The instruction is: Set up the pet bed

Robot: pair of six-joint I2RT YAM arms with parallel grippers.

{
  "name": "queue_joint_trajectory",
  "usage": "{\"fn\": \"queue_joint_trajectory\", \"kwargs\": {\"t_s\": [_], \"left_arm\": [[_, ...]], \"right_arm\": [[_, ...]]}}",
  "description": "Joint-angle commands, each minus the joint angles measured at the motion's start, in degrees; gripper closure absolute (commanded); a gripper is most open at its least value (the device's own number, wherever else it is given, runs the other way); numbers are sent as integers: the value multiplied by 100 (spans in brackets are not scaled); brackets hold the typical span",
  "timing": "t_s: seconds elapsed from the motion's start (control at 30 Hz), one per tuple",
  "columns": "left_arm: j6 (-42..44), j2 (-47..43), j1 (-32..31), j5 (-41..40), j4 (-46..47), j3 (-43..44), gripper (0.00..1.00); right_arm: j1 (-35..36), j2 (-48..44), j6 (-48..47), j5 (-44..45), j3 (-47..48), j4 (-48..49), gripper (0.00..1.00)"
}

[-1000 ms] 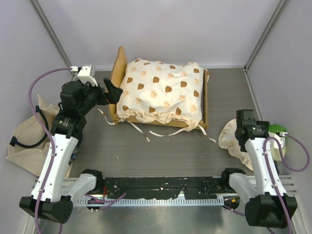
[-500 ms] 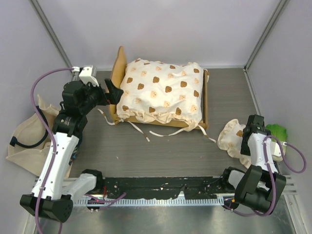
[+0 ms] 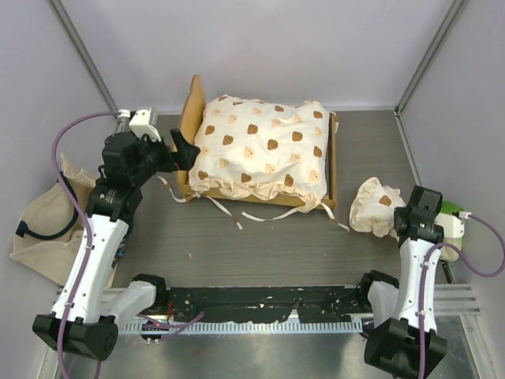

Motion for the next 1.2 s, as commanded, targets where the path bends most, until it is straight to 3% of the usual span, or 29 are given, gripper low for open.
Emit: {"fn": "queue_joint_trajectory", "kwargs": {"t_s": [0.0, 0.17, 0.3, 0.5, 0.63, 0.8, 0.93, 1.17], "left_arm": [[5, -212, -15, -178, 203, 28, 0], [-21, -467, -15, -521, 326, -51, 0], [31, -660, -7, -758, 309, -139, 0], [163, -854, -7, -996, 134, -158, 0], [75, -723, -7, -1050, -139, -95, 0], [14, -818, -15, -1084, -78, -174, 0], [145, -916, -7, -1251, -86, -140, 0], [347, -1004, -15, -1558, -315, -95, 0]], "right_arm": [[39, -287, -1644, -800, 1021, 488, 99], [74, -208, -2408, -1687, 2022, 848, 99], [118, 11, -2778, -3352, 2296, 1831, 99], [223, 1004, -2515, -5525, 2946, 3063, 99], [977, 1636, -3102, -5425, 3823, 2932, 99], [2942, 2839, -3763, -4678, 4818, 2115, 99], [3773, 3649, -3886, -4554, 5494, 2149, 99], [4732, 5407, -4553, -4571, 6971, 1255, 99]]}}
